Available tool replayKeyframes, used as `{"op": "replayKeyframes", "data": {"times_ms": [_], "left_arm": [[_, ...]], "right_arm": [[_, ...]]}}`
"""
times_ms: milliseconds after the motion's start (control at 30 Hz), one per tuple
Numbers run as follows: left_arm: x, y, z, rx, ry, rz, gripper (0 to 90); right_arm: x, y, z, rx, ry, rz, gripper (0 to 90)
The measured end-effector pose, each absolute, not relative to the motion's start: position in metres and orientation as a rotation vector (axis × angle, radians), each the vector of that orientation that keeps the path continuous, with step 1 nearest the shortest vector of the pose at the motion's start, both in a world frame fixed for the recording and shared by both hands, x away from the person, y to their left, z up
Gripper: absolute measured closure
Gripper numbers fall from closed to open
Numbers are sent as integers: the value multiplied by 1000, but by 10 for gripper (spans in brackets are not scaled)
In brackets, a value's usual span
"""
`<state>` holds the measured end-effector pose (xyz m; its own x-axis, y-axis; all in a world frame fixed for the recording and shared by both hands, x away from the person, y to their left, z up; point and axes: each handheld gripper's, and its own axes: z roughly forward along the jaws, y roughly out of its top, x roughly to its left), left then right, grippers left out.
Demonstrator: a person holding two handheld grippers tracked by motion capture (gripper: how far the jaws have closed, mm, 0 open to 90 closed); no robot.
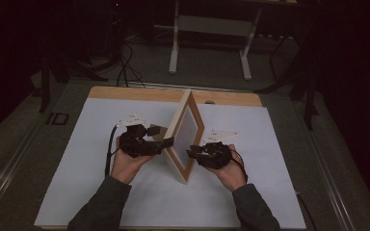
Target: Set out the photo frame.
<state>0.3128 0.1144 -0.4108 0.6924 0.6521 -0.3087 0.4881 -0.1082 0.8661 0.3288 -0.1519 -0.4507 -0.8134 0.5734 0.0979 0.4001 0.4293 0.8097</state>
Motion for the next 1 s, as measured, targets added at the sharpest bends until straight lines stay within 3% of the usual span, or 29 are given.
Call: {"op": "replayKeyframes", "data": {"times_ms": [567, 733, 1000], "left_arm": [[310, 94, -422, 1856, 940, 265, 355], [307, 95, -420, 1852, 942, 298, 495], [309, 99, -419, 1855, 966, 320, 571]], "right_arm": [[331, -159, -451, 889, 2463, 1329, 718], [332, -163, -450, 900, 2451, 1330, 717], [333, -165, -450, 913, 2444, 1332, 710]]}}
